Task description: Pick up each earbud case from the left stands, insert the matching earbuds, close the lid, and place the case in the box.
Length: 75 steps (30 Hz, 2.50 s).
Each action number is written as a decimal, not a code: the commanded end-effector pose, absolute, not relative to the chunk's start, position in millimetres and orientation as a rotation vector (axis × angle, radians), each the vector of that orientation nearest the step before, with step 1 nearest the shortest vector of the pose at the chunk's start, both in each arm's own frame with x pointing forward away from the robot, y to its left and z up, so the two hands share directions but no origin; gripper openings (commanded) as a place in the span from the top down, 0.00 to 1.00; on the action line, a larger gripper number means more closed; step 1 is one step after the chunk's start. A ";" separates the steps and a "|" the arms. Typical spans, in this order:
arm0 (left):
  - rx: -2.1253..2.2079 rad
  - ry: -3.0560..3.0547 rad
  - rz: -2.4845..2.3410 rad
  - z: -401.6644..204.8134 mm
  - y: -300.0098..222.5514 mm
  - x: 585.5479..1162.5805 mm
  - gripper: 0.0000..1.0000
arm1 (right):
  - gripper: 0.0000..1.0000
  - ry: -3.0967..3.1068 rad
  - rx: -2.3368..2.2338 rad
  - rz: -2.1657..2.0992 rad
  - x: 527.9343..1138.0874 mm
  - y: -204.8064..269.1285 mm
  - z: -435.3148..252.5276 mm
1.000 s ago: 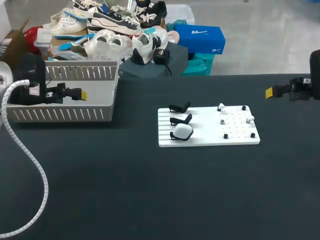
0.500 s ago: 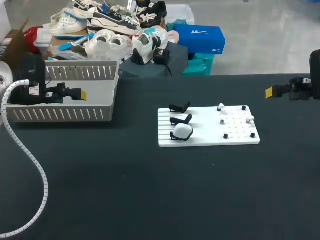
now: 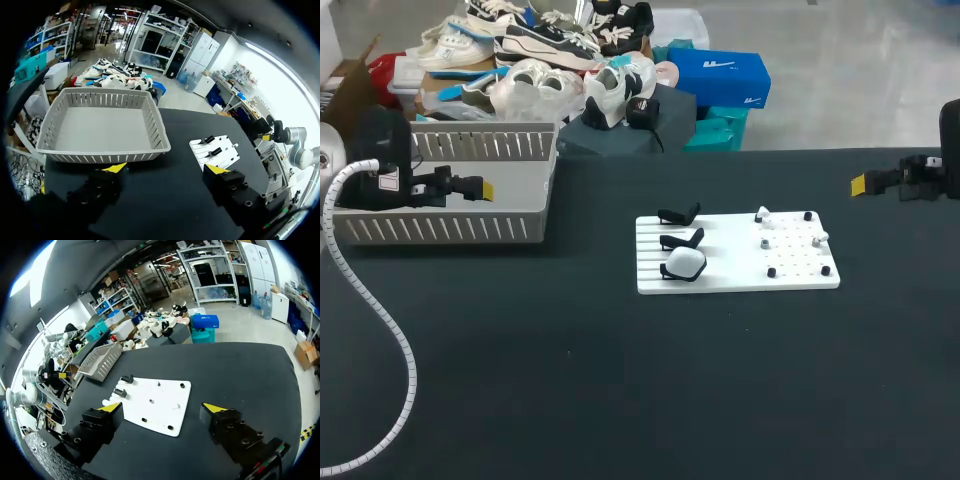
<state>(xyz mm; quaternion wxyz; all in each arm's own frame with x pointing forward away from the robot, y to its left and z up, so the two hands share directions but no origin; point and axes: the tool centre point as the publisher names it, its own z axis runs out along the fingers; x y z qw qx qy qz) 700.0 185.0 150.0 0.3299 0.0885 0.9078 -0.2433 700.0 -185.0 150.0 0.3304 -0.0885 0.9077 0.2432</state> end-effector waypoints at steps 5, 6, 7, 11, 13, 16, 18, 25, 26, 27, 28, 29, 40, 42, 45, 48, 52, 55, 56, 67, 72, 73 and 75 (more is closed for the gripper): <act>0.231 2.374 -0.636 150.0 185.0 700.0 0.00 | 0.00 2.374 -0.231 0.636 700.0 -185.0 150.0; 0.231 2.374 -0.636 150.0 185.0 700.0 0.00 | 0.00 2.374 -0.231 0.636 700.0 -185.0 150.0; 0.231 2.374 -0.636 150.0 185.0 700.0 0.00 | 0.00 2.374 -0.231 0.636 700.0 -185.0 150.0; 0.231 2.374 -0.636 150.0 185.0 700.0 0.00 | 0.00 2.374 -0.231 0.636 700.0 -185.0 150.0; 0.231 2.374 -0.636 150.0 185.0 700.0 0.00 | 0.00 2.374 -0.231 0.636 700.0 -185.0 150.0; 0.231 2.374 -0.636 150.0 185.0 700.0 0.00 | 0.00 2.374 -0.231 0.636 700.0 -185.0 150.0; 0.231 2.374 -0.636 150.0 185.0 700.0 0.00 | 0.00 2.374 -0.231 0.636 700.0 -185.0 150.0; 0.231 2.374 -0.636 150.0 185.0 700.0 0.00 | 0.00 2.374 -0.231 0.636 700.0 -185.0 150.0; 0.231 2.374 -0.636 150.0 185.0 700.0 0.00 | 0.00 2.374 -0.231 0.636 700.0 -185.0 150.0; 0.231 2.374 -0.636 150.0 185.0 700.0 0.00 | 0.00 2.374 -0.231 0.636 700.0 -185.0 150.0; 0.231 2.374 -0.636 150.0 185.0 700.0 0.00 | 0.00 2.374 -0.231 0.636 700.0 -185.0 150.0; 0.231 2.374 -0.636 150.0 185.0 700.0 0.00 | 0.00 2.374 -0.231 0.636 700.0 -185.0 150.0; 0.231 2.374 -0.636 150.0 185.0 700.0 0.00 | 0.00 2.374 -0.231 0.636 700.0 -185.0 150.0; 0.231 2.374 -0.636 150.0 185.0 700.0 0.00 | 0.00 2.374 -0.231 0.636 700.0 -185.0 150.0; 0.231 2.374 -0.636 150.0 185.0 700.0 0.00 | 0.00 2.374 -0.231 0.636 700.0 -185.0 150.0; 0.231 2.374 -0.636 150.0 185.0 700.0 0.00 | 0.00 2.374 -0.231 0.636 700.0 -185.0 150.0; 0.270 2.284 -0.622 156.2 178.4 708.7 0.00 | 0.00 2.374 -0.231 0.636 700.0 -185.0 150.0; 0.377 2.186 -0.598 163.1 168.4 712.8 0.00 | 0.00 2.374 -0.231 0.636 700.0 -185.0 150.0; 0.422 2.166 -0.601 165.7 163.2 713.0 0.00 | 0.00 2.374 -0.231 0.636 700.0 -185.0 150.0; 0.773 1.809 -0.610 158.3 122.3 711.4 0.00 | 0.00 2.374 -0.231 0.636 700.0 -185.0 150.0; 0.865 1.695 -0.652 149.7 104.5 711.4 0.00 | 0.00 2.374 -0.231 0.636 700.0 -185.0 150.0; 0.875 1.691 -0.666 148.7 101.7 711.3 0.00 | 0.00 2.374 -0.231 0.636 700.0 -185.0 150.0; 0.914 1.663 -0.683 145.7 94.3 712.3 0.00 | 0.00 2.374 -0.231 0.636 700.0 -185.0 150.0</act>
